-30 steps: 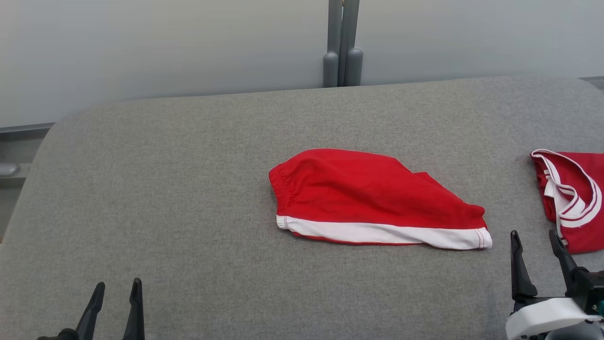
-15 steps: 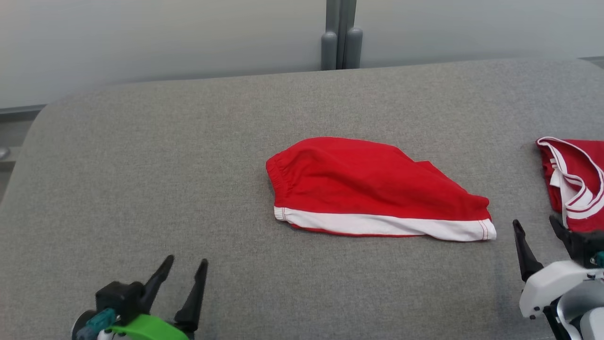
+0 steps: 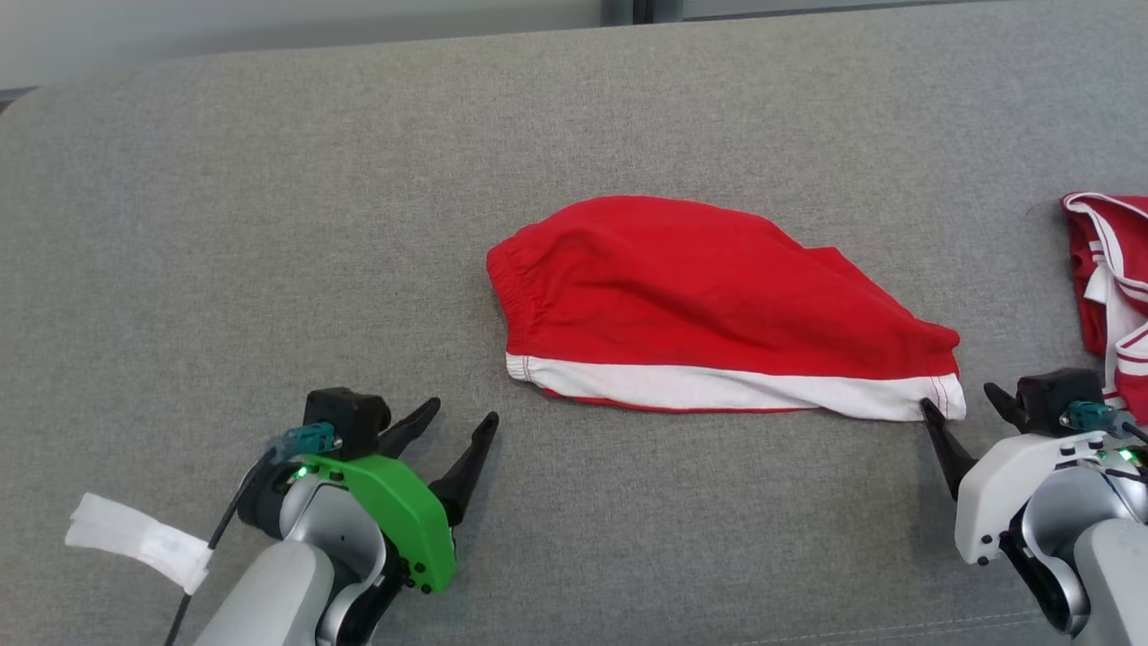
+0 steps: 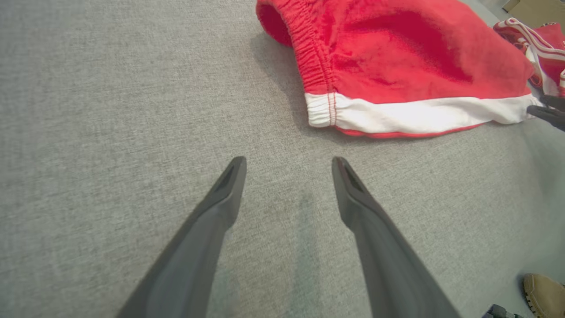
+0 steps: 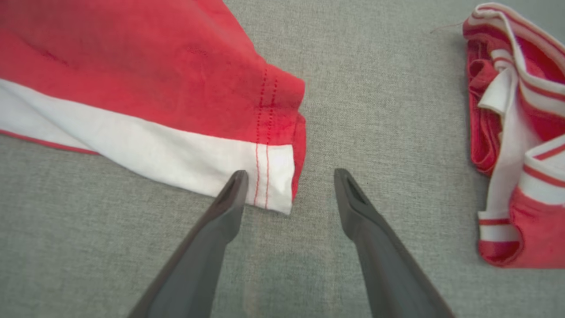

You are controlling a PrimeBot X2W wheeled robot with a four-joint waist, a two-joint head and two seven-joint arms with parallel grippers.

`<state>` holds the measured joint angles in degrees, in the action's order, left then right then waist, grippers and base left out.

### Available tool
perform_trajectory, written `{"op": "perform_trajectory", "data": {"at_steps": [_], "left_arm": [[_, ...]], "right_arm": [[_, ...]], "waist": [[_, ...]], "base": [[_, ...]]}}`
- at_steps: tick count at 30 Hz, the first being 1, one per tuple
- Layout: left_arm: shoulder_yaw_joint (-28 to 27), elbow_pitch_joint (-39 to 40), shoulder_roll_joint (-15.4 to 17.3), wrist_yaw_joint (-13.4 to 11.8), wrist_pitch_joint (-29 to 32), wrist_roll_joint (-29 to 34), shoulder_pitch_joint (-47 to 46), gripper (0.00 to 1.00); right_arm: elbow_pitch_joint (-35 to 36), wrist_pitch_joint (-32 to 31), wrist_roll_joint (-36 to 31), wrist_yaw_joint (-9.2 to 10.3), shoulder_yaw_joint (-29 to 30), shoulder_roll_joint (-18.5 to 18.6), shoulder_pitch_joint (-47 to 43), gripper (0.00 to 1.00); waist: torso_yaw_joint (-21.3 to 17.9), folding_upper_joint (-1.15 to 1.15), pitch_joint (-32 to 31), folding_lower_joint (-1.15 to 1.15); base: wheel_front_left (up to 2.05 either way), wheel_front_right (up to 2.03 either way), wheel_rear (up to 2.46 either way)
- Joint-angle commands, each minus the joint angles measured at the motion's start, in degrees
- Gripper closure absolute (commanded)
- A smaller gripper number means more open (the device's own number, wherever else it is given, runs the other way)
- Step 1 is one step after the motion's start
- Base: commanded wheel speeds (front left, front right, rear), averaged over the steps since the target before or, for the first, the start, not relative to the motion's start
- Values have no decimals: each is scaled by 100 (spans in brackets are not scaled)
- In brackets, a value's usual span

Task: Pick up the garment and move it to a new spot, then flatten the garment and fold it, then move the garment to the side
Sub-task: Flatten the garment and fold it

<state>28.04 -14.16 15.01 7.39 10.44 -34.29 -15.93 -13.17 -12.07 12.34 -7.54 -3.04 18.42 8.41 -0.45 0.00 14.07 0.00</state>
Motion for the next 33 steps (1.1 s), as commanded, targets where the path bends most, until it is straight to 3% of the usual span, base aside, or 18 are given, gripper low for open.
{"op": "perform_trajectory", "data": {"at_steps": [1, 11, 26, 27, 28, 29, 33], "left_arm": [[64, -132, -11, 13, -35, -50, -198, 0], [639, -718, -86, 13, -288, -362, -746, 0], [1042, -1290, -207, 13, -812, -587, -1267, 0], [1094, -1298, -231, 13, -853, -626, -1286, 16], [1135, -1304, -241, 13, -884, -663, -1312, 60], [1207, -1303, -231, 13, -914, -698, -1340, 100], [1458, -1271, -123, 13, -976, -825, -1398, 100]], "right_arm": [[-58, 56, 28, 10, -44, -3, 108, 0], [-342, 242, 88, 10, -354, -38, 310, 0], [-421, 363, 122, 9, -588, -85, 482, 0], [-424, 372, 124, 9, -614, -90, 502, 0], [-418, 417, 122, 9, -651, -81, 529, 58], [-437, 435, 156, 9, -662, -90, 561, 100], [-460, 405, 293, 10, -816, 7, 600, 100]], "waist": [[-26, 0, 162, 0], [-116, 0, 230, 0], [-287, 0, 299, 0], [-296, 0, 311, 0], [-303, 0, 324, 0], [-312, 0, 330, 0], [-330, 0, 313, 0]], "base": [[0, 0, 0], [0, 0, 0], [0, 0, 0], [0, 0, 0], [0, 0, 0], [0, 0, 0], [0, 0, 0]]}}
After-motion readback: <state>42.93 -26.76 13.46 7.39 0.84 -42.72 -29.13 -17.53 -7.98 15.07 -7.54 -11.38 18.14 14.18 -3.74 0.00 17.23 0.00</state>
